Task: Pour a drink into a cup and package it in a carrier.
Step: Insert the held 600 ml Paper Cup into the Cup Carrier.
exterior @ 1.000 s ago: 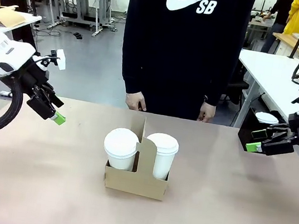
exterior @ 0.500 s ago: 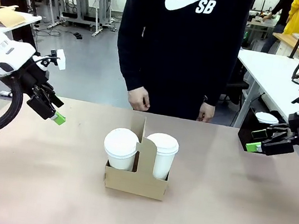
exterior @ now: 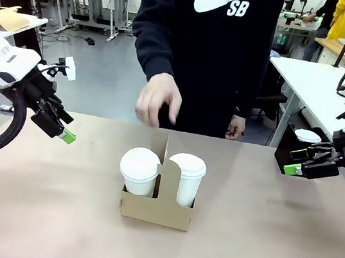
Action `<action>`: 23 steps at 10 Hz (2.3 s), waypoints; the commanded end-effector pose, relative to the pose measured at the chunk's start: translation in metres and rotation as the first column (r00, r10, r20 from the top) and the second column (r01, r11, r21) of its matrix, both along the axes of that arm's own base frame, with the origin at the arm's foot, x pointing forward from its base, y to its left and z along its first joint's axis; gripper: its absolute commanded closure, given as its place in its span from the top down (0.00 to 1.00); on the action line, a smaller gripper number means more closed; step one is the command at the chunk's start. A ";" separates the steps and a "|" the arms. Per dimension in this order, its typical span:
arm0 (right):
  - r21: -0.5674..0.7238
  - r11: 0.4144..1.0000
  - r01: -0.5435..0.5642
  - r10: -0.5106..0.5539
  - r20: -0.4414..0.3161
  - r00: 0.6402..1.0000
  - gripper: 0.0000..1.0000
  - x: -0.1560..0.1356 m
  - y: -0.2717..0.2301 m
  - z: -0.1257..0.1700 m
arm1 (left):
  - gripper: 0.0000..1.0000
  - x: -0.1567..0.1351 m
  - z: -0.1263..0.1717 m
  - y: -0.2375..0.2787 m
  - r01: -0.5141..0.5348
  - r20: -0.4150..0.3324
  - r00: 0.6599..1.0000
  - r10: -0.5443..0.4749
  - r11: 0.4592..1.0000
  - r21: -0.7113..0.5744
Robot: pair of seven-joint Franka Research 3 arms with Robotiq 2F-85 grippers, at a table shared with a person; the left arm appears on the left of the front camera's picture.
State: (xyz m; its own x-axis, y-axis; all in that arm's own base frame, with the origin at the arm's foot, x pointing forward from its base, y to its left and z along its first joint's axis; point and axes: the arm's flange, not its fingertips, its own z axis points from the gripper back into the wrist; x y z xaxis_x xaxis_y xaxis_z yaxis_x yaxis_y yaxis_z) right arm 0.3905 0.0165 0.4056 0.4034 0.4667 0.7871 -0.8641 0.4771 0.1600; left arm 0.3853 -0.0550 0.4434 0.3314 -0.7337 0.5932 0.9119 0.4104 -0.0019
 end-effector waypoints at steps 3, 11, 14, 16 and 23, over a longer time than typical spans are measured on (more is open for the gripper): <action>-0.008 1.000 -0.010 0.010 0.014 1.000 1.00 0.000 0.000 0.001 | 1.00 0.001 0.000 -0.001 -0.002 -0.003 1.000 0.002 1.000 -0.023; -0.008 1.000 -0.010 0.010 0.014 1.000 1.00 0.000 0.000 0.001 | 1.00 0.001 0.000 -0.001 -0.002 -0.003 1.000 0.002 1.000 -0.023; -0.008 1.000 -0.010 0.010 0.014 1.000 1.00 0.000 0.000 0.001 | 1.00 0.001 0.000 -0.001 -0.002 -0.003 1.000 0.002 1.000 -0.023; -0.008 1.000 -0.010 0.010 0.014 1.000 1.00 0.000 0.000 0.001 | 1.00 0.001 0.000 -0.001 -0.002 -0.003 1.000 0.002 1.000 -0.023; -0.008 1.000 -0.010 0.010 0.014 1.000 1.00 0.000 0.000 0.001 | 1.00 0.001 0.000 -0.001 -0.002 -0.003 1.000 0.002 1.000 -0.023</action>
State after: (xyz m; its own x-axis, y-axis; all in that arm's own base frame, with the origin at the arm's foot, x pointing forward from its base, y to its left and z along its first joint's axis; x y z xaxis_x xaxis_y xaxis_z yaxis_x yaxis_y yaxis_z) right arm 0.3905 0.0165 0.4056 0.4033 0.4667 0.7871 -0.8642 0.4771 0.1599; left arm 0.3853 -0.0550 0.4434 0.3315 -0.7335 0.5933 0.9119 0.4105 -0.0020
